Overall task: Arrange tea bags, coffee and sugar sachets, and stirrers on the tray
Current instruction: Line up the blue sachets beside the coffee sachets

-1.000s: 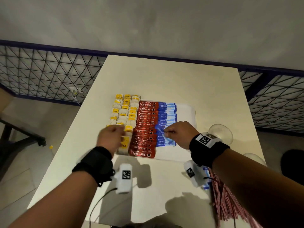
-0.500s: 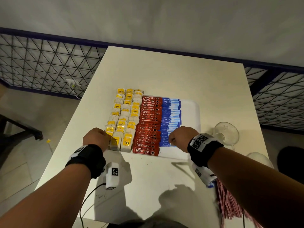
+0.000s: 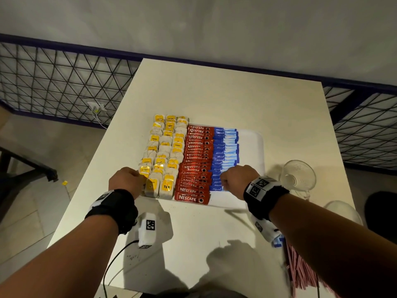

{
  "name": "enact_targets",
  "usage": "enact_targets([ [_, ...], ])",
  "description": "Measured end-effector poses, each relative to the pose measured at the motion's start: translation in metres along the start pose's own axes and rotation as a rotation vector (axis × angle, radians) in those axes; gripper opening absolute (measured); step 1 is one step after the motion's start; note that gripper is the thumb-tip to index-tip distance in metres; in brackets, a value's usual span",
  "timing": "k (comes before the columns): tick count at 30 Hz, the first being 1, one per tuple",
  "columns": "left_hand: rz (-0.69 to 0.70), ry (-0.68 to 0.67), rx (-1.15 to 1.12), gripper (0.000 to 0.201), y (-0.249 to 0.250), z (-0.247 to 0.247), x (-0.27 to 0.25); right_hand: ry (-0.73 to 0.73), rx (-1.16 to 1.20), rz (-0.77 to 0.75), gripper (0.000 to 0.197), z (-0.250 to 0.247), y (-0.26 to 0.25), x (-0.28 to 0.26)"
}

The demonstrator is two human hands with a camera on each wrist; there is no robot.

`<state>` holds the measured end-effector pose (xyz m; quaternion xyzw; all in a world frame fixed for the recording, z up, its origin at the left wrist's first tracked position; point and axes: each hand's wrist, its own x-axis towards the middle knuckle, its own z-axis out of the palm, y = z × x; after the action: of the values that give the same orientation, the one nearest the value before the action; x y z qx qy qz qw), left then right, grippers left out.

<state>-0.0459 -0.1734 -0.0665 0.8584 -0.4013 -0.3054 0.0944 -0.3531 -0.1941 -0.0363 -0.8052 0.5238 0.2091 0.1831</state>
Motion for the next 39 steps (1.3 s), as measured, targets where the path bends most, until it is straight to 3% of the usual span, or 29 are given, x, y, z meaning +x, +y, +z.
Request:
enact_targets([
  [6, 0.092, 0.063, 0.008, 0.022, 0.006, -0.008, -0.008, 0.037, 0.105, 0.051, 0.013, -0.007, 0.01, -0.011],
  [9, 0.282, 0.153, -0.051, 0.026, 0.029, -0.014, -0.03, 0.109, 0.286, 0.057, 0.014, -0.019, 0.023, -0.027],
  [11, 0.489, 0.165, -0.066, 0.023, 0.051, -0.006, -0.055, 0.198, 0.361, 0.051, 0.015, -0.023, 0.032, -0.041],
  [13, 0.685, 0.114, -0.046, 0.014, 0.073, 0.013, -0.089, 0.276, 0.402, 0.048, 0.016, -0.022, 0.041, -0.056],
  [17, 0.928, -0.156, 0.055, 0.01, 0.101, 0.077, -0.161, 0.231, 0.365, 0.047, 0.017, -0.009, 0.062, -0.089],
  [22, 0.899, -0.347, 0.278, 0.022, 0.114, 0.147, -0.211, 0.058, 0.188, 0.115, 0.019, 0.038, 0.078, -0.122],
  [26, 0.998, -0.44, 0.43, 0.033, 0.131, 0.182, -0.234, -0.018, 0.079, 0.09, 0.02, 0.07, 0.093, -0.151],
  [31, 0.97, -0.431, 0.546, 0.026, 0.132, 0.197, -0.24, -0.02, 0.084, 0.039, 0.022, 0.084, 0.101, -0.159],
  [35, 0.935, -0.399, 0.683, 0.04, 0.12, 0.193, -0.239, -0.039, 0.125, -0.017, 0.021, 0.087, 0.103, -0.156],
  [39, 0.95, -0.395, 0.76, 0.034, 0.097, 0.181, -0.236, -0.032, 0.122, -0.055, 0.02, 0.088, 0.103, -0.151],
])
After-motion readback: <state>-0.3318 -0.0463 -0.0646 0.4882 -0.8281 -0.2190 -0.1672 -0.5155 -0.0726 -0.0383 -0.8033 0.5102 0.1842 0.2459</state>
